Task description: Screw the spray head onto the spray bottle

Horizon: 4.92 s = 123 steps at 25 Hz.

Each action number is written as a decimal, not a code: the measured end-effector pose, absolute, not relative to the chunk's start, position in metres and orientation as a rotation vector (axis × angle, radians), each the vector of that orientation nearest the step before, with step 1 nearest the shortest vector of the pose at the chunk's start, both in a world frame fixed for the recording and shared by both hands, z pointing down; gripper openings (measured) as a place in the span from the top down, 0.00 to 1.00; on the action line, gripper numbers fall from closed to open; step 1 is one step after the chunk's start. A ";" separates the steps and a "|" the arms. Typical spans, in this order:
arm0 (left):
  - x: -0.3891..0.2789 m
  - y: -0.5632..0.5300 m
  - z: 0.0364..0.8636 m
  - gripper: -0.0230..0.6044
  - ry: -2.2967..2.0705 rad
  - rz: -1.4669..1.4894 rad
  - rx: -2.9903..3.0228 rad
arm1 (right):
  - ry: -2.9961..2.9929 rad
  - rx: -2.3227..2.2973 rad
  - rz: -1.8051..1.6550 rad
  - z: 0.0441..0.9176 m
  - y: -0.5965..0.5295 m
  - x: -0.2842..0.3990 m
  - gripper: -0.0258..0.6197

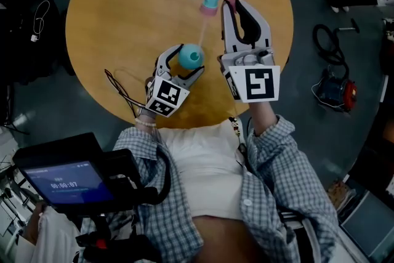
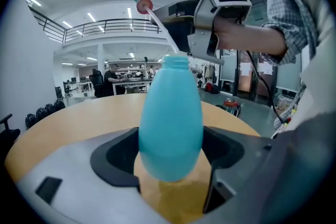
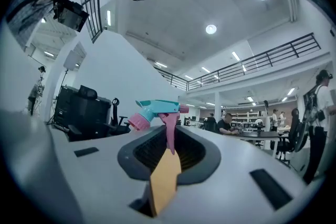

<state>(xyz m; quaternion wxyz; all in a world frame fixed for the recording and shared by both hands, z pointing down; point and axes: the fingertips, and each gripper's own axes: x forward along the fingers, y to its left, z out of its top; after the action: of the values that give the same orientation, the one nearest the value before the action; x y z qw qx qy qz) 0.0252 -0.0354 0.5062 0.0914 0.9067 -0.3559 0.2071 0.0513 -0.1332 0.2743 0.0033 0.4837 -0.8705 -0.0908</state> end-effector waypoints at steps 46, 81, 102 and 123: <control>0.024 -0.048 0.494 0.37 -1.089 0.559 2.654 | -2.396 1.206 -0.738 0.371 -0.056 0.033 0.90; 0.029 -0.048 0.490 0.37 -1.055 0.553 2.633 | -2.393 1.298 -0.607 0.370 -0.052 0.037 0.90; 0.020 -0.052 0.501 0.37 -1.144 0.688 2.660 | -2.442 1.062 -0.506 0.380 -0.040 0.037 0.90; 0.030 -0.037 0.491 0.37 -0.984 0.607 2.775 | -2.752 0.155 0.085 0.380 -0.019 0.012 0.70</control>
<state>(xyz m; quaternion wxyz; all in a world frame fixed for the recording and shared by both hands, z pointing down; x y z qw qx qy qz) 0.0301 -0.0370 0.4906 0.0679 0.9210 -0.3265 0.2015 0.0118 -0.0193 0.3800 0.1909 0.0550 -0.9796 0.0303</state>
